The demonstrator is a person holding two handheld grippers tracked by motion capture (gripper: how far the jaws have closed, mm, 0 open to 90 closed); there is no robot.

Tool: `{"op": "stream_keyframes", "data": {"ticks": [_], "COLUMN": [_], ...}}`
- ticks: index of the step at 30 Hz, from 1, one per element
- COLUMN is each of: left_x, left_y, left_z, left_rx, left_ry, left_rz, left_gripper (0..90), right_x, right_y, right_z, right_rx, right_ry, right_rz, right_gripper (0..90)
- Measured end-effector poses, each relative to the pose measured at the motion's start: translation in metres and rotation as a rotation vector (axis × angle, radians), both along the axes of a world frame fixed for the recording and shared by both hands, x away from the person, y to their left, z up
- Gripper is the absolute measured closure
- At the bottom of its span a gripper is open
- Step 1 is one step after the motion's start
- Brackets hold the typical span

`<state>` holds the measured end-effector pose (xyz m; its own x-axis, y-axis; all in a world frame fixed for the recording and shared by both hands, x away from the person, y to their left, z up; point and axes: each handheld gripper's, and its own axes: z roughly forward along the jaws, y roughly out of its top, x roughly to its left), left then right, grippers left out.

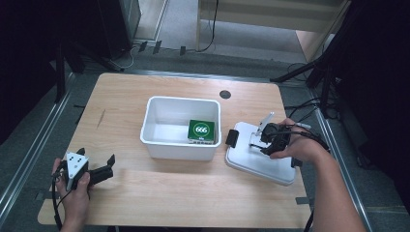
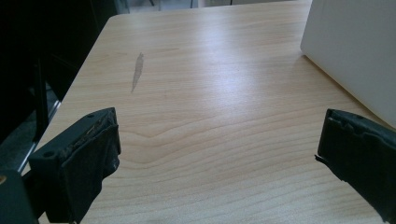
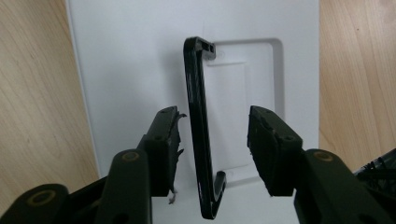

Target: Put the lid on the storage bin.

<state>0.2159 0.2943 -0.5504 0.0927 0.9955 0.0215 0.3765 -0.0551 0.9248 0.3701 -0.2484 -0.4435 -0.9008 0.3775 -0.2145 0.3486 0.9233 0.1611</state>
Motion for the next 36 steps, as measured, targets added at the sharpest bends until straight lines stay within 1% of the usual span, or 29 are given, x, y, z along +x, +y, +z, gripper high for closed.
{"op": "stream_keyframes", "data": {"ticks": [1,2,4,7,9,13,15,16,18,21,23,25,29,31,32,36], "left_x": [0.000,0.000,0.000,0.000,0.000,0.000,0.000,0.000,0.000,0.000,0.000,0.000,0.000,0.000,0.000,0.000], "left_y": [0.000,0.000,0.000,0.000,0.000,0.000,0.000,0.000,0.000,0.000,0.000,0.001,0.000,0.000,0.000,0.000], "left_z": [0.000,0.000,0.000,0.000,0.000,0.000,0.000,0.000,0.000,0.000,0.000,0.000,0.000,0.000,0.000,0.000], "left_rx": [0.000,0.000,0.001,0.002,0.001,0.002,0.003,0.002,0.000,-0.001,-0.005,-0.008,-0.002,0.002,0.002,0.002], "left_ry": [0.000,0.000,0.000,0.000,0.000,0.001,0.001,0.000,0.000,0.000,0.001,0.002,-0.001,0.000,0.000,0.000], "left_rz": [0.000,0.000,0.001,0.000,0.001,0.000,0.001,0.002,0.003,0.005,0.004,0.002,0.002,0.003,0.003,0.002], "left_gripper": [0.0,0.0,0.0,0.0,0.0,0.0,0.0,0.0,0.0,0.0,0.0,0.0,0.0,0.0,0.0,0.0], "right_x": [0.000,0.000,0.001,0.002,0.003,0.005,0.006,0.007,0.008,0.007,0.007,0.006,0.007,0.007,0.006,0.006], "right_y": [-0.001,-0.001,-0.002,-0.005,-0.005,-0.005,-0.004,-0.003,-0.001,0.000,0.001,0.001,-0.001,-0.002,-0.003,-0.003], "right_z": [-0.001,-0.001,-0.004,-0.007,-0.008,-0.009,-0.011,-0.011,-0.012,-0.011,-0.010,-0.007,0.003,0.010,0.018,0.031], "right_rx": [-0.008,-0.008,-0.027,-0.043,-0.041,-0.045,-0.049,-0.050,-0.053,-0.070,-0.087,-0.079,-0.049,-0.045,-0.040,-0.045], "right_ry": [-0.001,-0.001,0.006,-0.005,-0.009,-0.019,-0.003,0.012,0.005,-0.009,-0.020,-0.031,-0.039,-0.048,-0.056,-0.064], "right_rz": [0.003,0.003,0.001,0.005,-0.001,0.008,0.013,0.018,0.019,0.053,0.063,0.081,0.078,0.082,0.096,0.115], "right_gripper": [57.3,57.3,62.7,67.8,72.0,79.8,81.1,82.2,83.4,85.2,85.2,85.3,85.3,85.3,85.4,85.4]}}
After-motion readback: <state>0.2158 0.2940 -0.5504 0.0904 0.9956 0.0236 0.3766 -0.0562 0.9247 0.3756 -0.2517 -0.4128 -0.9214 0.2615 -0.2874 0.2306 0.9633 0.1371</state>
